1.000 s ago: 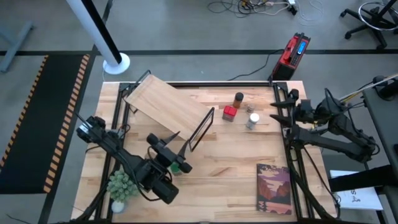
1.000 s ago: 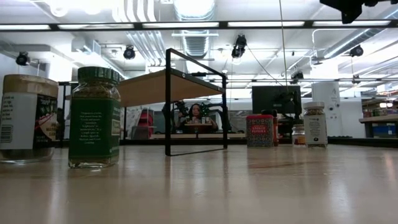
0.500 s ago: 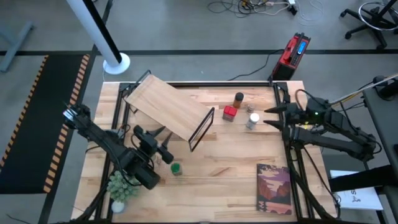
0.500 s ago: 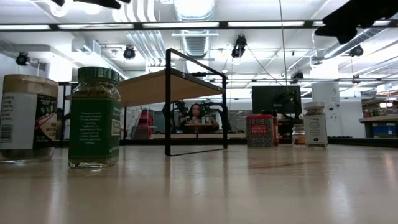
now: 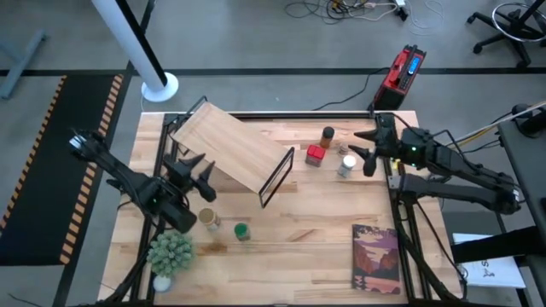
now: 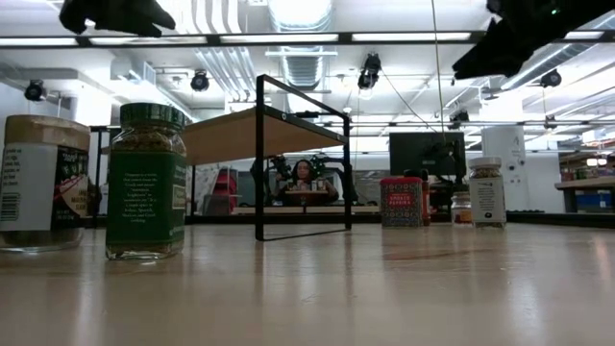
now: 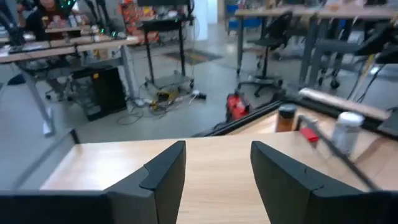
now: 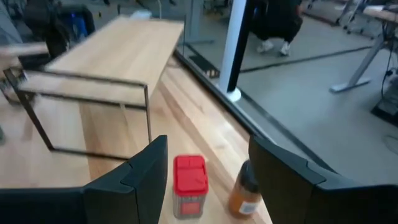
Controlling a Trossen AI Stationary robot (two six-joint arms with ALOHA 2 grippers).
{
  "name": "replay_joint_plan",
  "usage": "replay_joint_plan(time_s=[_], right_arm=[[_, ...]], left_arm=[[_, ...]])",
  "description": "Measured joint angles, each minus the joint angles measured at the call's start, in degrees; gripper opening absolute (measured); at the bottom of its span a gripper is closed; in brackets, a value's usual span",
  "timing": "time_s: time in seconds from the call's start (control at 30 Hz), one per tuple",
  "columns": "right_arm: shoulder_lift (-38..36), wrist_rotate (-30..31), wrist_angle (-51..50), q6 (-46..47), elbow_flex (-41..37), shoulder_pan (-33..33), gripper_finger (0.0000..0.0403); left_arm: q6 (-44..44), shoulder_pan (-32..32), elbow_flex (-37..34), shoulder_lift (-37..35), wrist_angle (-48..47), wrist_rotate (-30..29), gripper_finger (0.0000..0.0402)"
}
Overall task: Shelf spices
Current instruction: Put the white seasoning bottle on the shelf
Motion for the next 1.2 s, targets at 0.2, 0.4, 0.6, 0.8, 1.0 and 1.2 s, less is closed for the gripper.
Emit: replay_joint_plan(time_s=[0.2, 0.4, 0.6, 0.8, 1.0, 1.2], right_arm=[[6.1, 0.0, 4.3, -4.6, 0.2, -0.7, 0.0201], [13.0, 0.1, 7.4, -4.9, 4.7, -5.9, 0.0201], [18.6, -3.0, 7.8, -3.8, 5.9, -8.2, 0.0201], [20.0, -3.1, 7.8, -2.3, 5.9, -8.2, 0.0201], [18.5, -3.1, 7.8, 0.2, 5.9, -8.2, 0.0201], [17.0, -3.2, 7.8, -0.7, 5.9, -8.2, 0.0201]], left_arm=[[16.0, 5.7, 4.1, -4.9, 3.9, 2.3, 0.0166], [23.7, 8.6, 3.4, -8.1, 7.3, 0.7, 0.0155], [24.3, 9.1, -0.6, -11.0, 7.1, 0.7, 0.0143], [21.9, 9.1, -6.6, -16.0, 8.5, 0.8, 0.0127], [24.4, 9.1, -12.3, -20.9, 19.1, 5.2, 0.0116], [47.1, 9.1, -15.2, -21.9, 45.9, 17.3, 0.0125]])
